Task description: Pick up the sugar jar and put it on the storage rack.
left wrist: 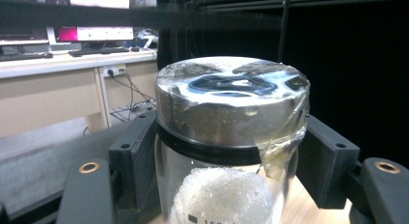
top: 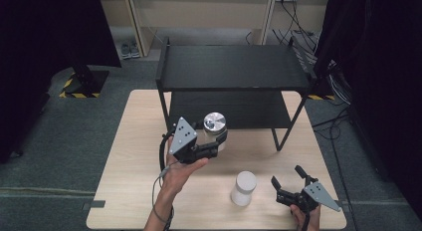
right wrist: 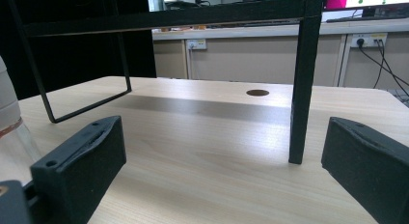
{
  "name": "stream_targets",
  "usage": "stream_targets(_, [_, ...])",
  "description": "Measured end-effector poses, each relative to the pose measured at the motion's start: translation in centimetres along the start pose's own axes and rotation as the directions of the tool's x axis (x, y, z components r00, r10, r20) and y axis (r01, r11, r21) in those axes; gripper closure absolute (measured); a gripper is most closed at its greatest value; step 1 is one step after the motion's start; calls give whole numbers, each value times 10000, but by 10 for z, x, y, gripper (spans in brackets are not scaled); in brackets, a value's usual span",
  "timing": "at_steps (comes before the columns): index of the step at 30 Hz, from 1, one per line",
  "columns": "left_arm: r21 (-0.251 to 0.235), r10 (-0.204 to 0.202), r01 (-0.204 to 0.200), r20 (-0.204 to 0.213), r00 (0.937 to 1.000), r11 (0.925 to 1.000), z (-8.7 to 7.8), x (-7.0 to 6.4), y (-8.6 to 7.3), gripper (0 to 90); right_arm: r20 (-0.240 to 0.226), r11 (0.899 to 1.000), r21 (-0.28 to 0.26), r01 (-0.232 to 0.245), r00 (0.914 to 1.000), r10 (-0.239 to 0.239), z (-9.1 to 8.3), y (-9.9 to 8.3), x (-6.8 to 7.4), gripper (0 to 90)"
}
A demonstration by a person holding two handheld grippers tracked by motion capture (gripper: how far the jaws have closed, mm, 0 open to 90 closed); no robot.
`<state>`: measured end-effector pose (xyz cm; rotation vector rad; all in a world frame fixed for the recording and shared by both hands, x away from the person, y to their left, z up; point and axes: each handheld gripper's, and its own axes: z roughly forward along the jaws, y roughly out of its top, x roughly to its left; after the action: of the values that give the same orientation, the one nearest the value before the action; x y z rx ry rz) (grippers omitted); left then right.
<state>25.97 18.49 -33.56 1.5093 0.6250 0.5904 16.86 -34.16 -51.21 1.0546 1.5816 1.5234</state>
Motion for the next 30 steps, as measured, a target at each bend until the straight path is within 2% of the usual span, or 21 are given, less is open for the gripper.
stream_targets(2, [-2,128,-128,66,9999,9999,0,4,14,311,2,10000,-2,2,10000,-2,0,0,0,18])
stream_targets(3, [-2,128,-128,66,9999,9999,0,4,14,311,3,10000,-8,-3,10000,3,0,0,0,18])
stream_targets(4, [16,287,-287,81,9996,9996,0,5,26,311,8,10000,-5,-2,10000,2,0,0,0,18])
stream_targets(6, [30,408,-409,102,9991,9992,0,6,35,311,11,10000,-16,-10,10000,10,0,0,0,18])
stream_targets(9, [2,269,-269,248,9993,9996,-1,13,50,311,13,10000,-16,-16,10000,16,0,0,0,18])
stream_targets(10, [2,269,-269,248,9993,9996,-1,13,50,311,13,10000,-16,-16,10000,16,0,0,0,18])
stream_targets(18, [161,247,-254,415,9988,9995,1,25,85,311,11,10000,3,-2,10000,2,0,0,0,18])
stream_targets(22, [282,401,-411,369,9985,9988,4,26,103,311,2,10000,10,3,10000,-3,0,0,0,18])
stream_targets(27, [214,347,-356,374,9987,9991,7,30,121,311,13,10000,-3,-7,10000,7,0,0,0,18])
stream_targets(30, [278,431,-435,172,9989,9987,11,30,133,311,-1,10000,13,-44,10000,44,0,0,0,18])
